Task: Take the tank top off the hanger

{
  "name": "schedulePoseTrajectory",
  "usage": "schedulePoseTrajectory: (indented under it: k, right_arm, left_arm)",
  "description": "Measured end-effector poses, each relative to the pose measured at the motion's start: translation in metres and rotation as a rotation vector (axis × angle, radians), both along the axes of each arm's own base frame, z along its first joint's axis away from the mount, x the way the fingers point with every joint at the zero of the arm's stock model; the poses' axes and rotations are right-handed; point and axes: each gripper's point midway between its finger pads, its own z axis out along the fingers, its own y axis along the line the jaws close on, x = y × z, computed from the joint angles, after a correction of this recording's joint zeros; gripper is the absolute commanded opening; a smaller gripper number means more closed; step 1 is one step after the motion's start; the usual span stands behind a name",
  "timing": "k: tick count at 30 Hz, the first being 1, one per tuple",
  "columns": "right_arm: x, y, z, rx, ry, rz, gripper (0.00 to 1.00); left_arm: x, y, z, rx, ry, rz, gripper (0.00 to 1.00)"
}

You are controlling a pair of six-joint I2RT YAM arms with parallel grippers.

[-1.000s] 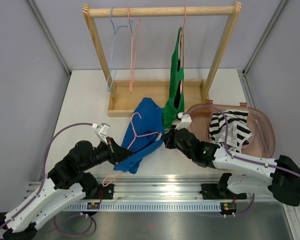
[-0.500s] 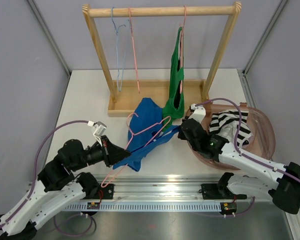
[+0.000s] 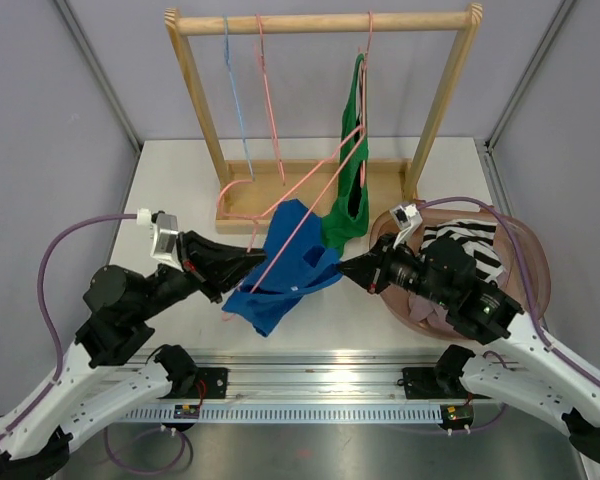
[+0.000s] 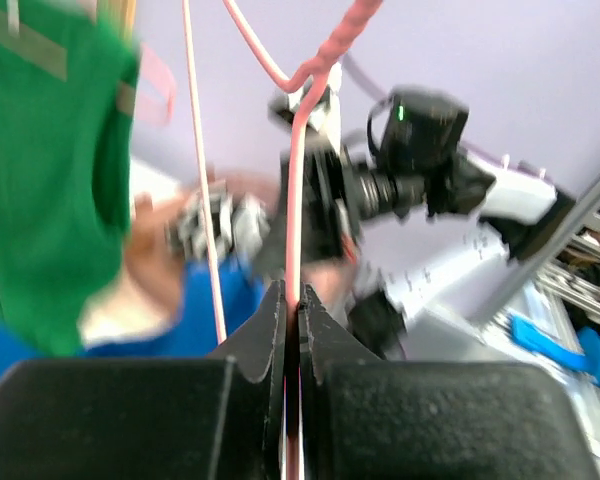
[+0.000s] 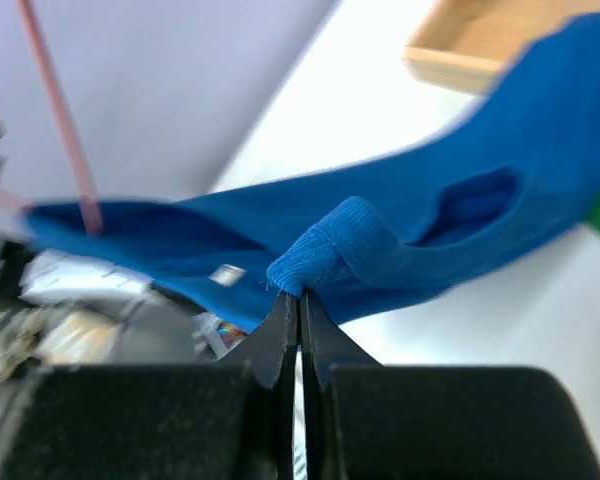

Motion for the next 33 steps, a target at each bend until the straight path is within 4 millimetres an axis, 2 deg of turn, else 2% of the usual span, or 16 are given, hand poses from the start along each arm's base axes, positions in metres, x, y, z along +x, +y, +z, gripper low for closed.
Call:
schedulePoseTrajectory:
  k: [6,11,15,18,21,24,26,29,30,31,32,33]
  right_arm:
    - [-0.049,0.016,0.054,0.182,0.016,0.253,0.00]
    - [-0.069,0.025,0.093,0.273,0.022,0.382,0.00]
    - [-0.075,0.029,0.120,0.290,-0.008,0.416,0.00]
    - [-0.065,0.024,0.131,0.259,-0.049,0.348,0.00]
    - [-0.053,0.022,0.119,0.211,-0.053,0.280,0.00]
    - [-0.045,0.029,0.094,0.151,-0.025,0.253,0.00]
    - [-0.040,0.041,0.067,0.092,0.012,0.241,0.00]
    - [-0.027,0.058,0.016,-0.022,0.087,0.203,0.01]
    - [-0.022,0.061,-0.002,-0.060,0.112,0.186,0.07]
    - [-0.018,0.063,-0.025,-0.104,0.144,0.162,0.18]
    - [-0.015,0.063,-0.047,-0.148,0.176,0.136,0.69]
    - [-0.012,0.060,-0.067,-0.185,0.206,0.107,0.96]
  left_arm:
    - [0.020,-0.014,0.068,-0.140,-0.265,0.045,0.00]
    - [0.041,-0.010,0.116,-0.259,-0.430,0.176,0.00]
    - [0.055,-0.003,0.133,-0.298,-0.488,0.274,0.00]
    - [0.062,0.004,0.139,-0.288,-0.470,0.331,0.00]
    - [0.060,0.018,0.142,-0.282,-0.450,0.376,0.00]
    - [0.056,0.034,0.139,-0.273,-0.421,0.412,0.00]
    - [0.051,0.043,0.143,-0.272,-0.399,0.424,0.00]
    - [0.047,0.050,0.154,-0.261,-0.357,0.425,0.00]
    - [0.047,0.050,0.158,-0.255,-0.344,0.423,0.00]
    - [0.048,0.050,0.162,-0.249,-0.331,0.420,0.00]
    - [0.048,0.049,0.165,-0.241,-0.318,0.417,0.00]
    - [0.050,0.047,0.167,-0.229,-0.302,0.413,0.00]
